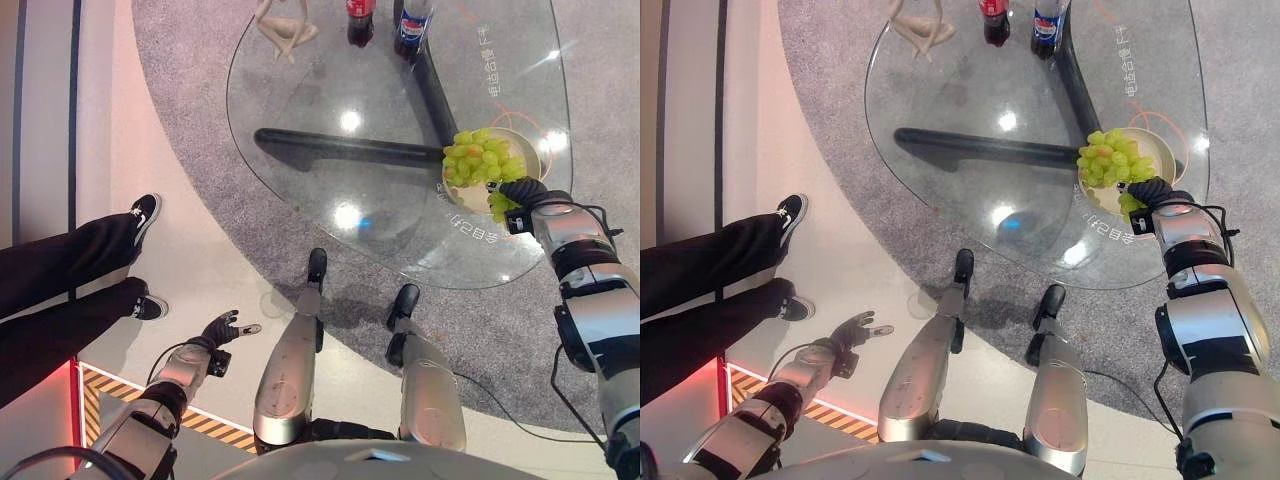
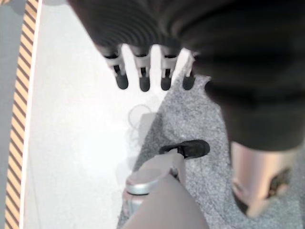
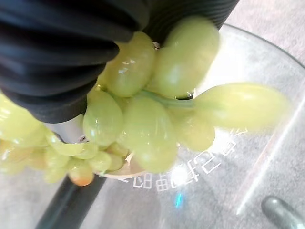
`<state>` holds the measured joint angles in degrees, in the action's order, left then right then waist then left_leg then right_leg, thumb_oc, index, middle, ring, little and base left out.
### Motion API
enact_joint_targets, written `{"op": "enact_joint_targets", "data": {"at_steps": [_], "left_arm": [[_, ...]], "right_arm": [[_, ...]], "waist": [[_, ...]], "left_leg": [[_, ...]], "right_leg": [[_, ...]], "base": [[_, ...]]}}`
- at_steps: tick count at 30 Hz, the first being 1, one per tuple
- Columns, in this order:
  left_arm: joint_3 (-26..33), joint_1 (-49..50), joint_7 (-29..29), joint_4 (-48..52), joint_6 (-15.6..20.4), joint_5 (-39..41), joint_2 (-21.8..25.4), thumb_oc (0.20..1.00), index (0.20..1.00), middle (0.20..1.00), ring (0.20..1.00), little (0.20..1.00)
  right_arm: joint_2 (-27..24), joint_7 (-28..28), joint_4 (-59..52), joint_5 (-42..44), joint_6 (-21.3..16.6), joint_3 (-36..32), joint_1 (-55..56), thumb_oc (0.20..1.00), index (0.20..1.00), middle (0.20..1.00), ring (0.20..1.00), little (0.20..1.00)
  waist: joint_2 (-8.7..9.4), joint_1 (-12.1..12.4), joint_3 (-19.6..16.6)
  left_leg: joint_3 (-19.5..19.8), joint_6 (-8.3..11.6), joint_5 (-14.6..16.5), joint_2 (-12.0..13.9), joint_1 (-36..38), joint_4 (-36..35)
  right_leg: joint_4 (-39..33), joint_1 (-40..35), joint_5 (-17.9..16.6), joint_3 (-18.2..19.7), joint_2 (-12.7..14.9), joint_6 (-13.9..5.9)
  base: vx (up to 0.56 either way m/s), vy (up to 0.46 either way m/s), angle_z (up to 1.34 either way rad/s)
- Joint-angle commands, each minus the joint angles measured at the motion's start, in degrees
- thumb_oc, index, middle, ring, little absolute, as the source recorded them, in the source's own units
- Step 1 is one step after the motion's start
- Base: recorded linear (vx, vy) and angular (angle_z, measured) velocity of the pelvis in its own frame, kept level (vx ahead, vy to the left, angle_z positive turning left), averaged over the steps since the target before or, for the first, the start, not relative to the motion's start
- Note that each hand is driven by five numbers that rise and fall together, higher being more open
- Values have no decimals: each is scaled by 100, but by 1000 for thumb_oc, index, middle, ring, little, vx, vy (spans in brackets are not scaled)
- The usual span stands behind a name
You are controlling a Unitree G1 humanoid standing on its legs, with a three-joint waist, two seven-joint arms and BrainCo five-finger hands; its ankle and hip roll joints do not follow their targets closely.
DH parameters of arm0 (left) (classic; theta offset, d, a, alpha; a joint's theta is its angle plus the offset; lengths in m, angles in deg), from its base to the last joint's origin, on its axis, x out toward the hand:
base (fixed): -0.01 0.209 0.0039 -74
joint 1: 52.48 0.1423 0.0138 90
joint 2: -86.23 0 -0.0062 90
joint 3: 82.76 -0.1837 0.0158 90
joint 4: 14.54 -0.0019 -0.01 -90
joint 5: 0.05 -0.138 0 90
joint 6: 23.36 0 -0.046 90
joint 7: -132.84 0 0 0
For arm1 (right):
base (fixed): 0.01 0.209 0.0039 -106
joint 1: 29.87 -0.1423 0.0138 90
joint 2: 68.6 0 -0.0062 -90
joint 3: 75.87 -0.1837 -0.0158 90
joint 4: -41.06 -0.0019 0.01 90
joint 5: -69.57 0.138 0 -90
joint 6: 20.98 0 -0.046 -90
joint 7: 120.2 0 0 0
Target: Pick up fruits into the plate
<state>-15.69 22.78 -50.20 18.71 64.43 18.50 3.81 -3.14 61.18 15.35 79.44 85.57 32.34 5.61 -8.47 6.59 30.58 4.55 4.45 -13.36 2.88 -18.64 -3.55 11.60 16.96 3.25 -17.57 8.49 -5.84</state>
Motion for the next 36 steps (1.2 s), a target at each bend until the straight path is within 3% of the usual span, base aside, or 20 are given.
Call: {"op": "enact_joint_targets", "data": {"at_steps": [1, 13, 19, 25, 27, 31, 32, 36], "left_arm": [[-212, 25, -10, 17, 38, 128, -48, 1000, 1000, 1000, 1000, 1000], [-212, -46, -76, 8, 12, 26, 12, 1000, 1000, 1000, 1000, 1000], [-153, -116, -122, -171, -63, -79, 12, 1000, 1000, 1000, 1000, 1000], [-20, -97, -196, -549, -157, -226, -12, 1000, 1000, 1000, 1000, 1000], [9, -45, -288, -705, -247, -261, -45, 1000, 1000, 1000, 1000, 1000], [225, 197, -424, -1022, -359, -517, -196, 1000, 1000, 1000, 1000, 1000], [351, 317, -406, -1174, -340, -645, -317, 1000, 1000, 1000, 1000, 1000], [544, 585, -350, -1487, -449, -818, -613, 1000, 1000, 1000, 1000, 1000]], "right_arm": [[-641, -360, -95, -344, 107, 454, -397, 1000, 1000, 1000, 1000, 1000], [-570, -914, 406, -604, 713, 324, -209, 1000, 1000, 1000, 1000, 1000], [-492, -1166, 536, -376, 655, 109, 167, 1000, 1000, 1000, 1000, 1000], [-70, -1066, 343, 237, 165, -356, 1154, 1000, 1000, 1000, 1000, 1000], [249, -788, 262, 866, -362, -535, 1771, 1000, 1000, 1000, 1000, 1000], [1215, -150, -79, 2421, -1095, -1107, 3132, 1000, 1000, 1000, 1000, 1000], [1656, 75, 64, 2726, -1446, -1343, 3709, 1000, 1000, 1000, 1000, 1000], [2367, 497, 516, 3132, -1701, -1551, 4482, 1000, 1000, 1000, 1000, 1000]], "waist": [[-48, 40, -79], [115, 1, -79], [289, -84, -79], [585, -233, -225], [688, -285, -419], [875, -430, -853], [926, -514, -1058], [970, -644, -1479]], "left_leg": [[-168, -231, 705, -387, -87, 464], [-273, -278, 743, -340, 111, 384], [-370, -295, 814, -276, 410, 361], [-561, -258, 912, -153, 935, 256], [-611, -244, 938, -124, 1118, 155], [-762, -224, 1030, -77, 1466, 90], [-834, -230, 1062, -53, 1613, 58], [-950, -230, 1145, -49, 1935, -4]], "right_leg": [[374, 440, -7, 111, -350, 379], [188, 277, -135, 198, -389, 323], [4, -31, -214, 263, -420, 290], [-337, -606, -310, 412, -462, 235], [-490, -811, -336, 480, -475, 218], [-672, -1176, -348, 658, -482, 186], [-752, -1309, -372, 739, -485, 161], [-949, -1602, -426, 884, -478, 108]], "base": [[0, 0, 0], [-18, 4, -2], [-11, -5, 0], [27, 12, -8], [113, 28, -17], [172, 18, -18], [173, 19, -9], [176, 46, -18]]}}
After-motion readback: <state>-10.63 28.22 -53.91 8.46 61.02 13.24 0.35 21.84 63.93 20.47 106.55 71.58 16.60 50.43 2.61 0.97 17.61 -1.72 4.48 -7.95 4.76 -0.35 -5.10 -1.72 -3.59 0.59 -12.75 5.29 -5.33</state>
